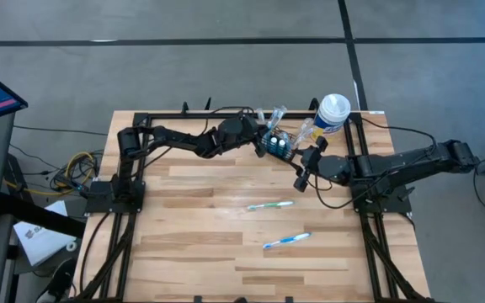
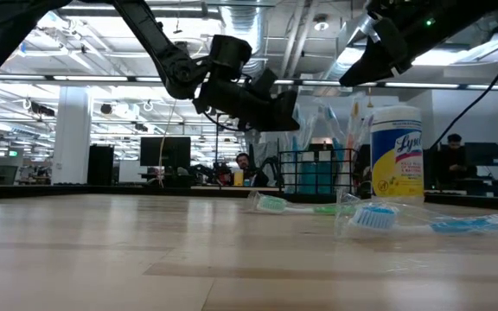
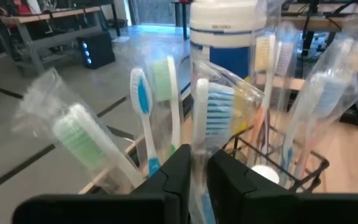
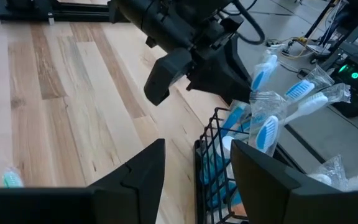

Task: Pick & Place toothbrushing station
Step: Put the blue toothbrush into the mesh organizer

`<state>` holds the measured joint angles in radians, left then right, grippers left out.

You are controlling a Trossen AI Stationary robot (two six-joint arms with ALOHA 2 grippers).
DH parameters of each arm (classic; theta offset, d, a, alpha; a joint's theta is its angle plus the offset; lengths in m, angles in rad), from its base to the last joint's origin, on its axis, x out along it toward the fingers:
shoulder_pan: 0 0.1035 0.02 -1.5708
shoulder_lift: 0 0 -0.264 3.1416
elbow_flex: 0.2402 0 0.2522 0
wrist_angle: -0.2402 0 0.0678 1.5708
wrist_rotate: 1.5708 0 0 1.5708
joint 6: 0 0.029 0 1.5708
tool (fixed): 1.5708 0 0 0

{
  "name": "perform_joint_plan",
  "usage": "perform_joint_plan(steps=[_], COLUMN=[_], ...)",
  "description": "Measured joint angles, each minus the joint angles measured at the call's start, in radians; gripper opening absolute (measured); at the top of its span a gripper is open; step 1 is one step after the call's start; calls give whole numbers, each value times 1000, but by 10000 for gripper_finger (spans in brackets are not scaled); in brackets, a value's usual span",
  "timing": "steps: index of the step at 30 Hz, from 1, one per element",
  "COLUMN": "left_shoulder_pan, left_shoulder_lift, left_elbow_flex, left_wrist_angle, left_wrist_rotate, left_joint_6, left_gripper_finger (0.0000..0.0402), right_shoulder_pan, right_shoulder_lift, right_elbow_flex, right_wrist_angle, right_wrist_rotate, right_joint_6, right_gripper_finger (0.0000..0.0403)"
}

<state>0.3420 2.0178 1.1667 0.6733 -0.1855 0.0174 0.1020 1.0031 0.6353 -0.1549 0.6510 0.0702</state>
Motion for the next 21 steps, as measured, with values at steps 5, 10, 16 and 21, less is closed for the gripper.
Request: perform_joint_plan(steps=[5, 10, 16, 21], left_shoulder_pan=[4, 5, -3, -3], left_shoulder_lift=[0, 0, -14, -52], left_elbow_flex=[-1, -1, -2, -2], left_wrist_angle=[-28, -70, -84, -115], left_wrist_rotate=[1, 0, 0, -7], left_joint_6=[3, 3, 4, 9], left_gripper_finger=[60, 83, 111, 127], right_shoulder_pan=[0, 0, 1, 2], right_shoulder_lift=[0, 0, 0, 0], right_elbow_flex=[0, 0, 0, -2], right_wrist_angle=[-4, -14, -14, -15], right_wrist_rotate=[0, 0, 0, -2], right_joint_6=[6, 9, 9, 22], right_gripper_finger=[176, 176, 177, 176])
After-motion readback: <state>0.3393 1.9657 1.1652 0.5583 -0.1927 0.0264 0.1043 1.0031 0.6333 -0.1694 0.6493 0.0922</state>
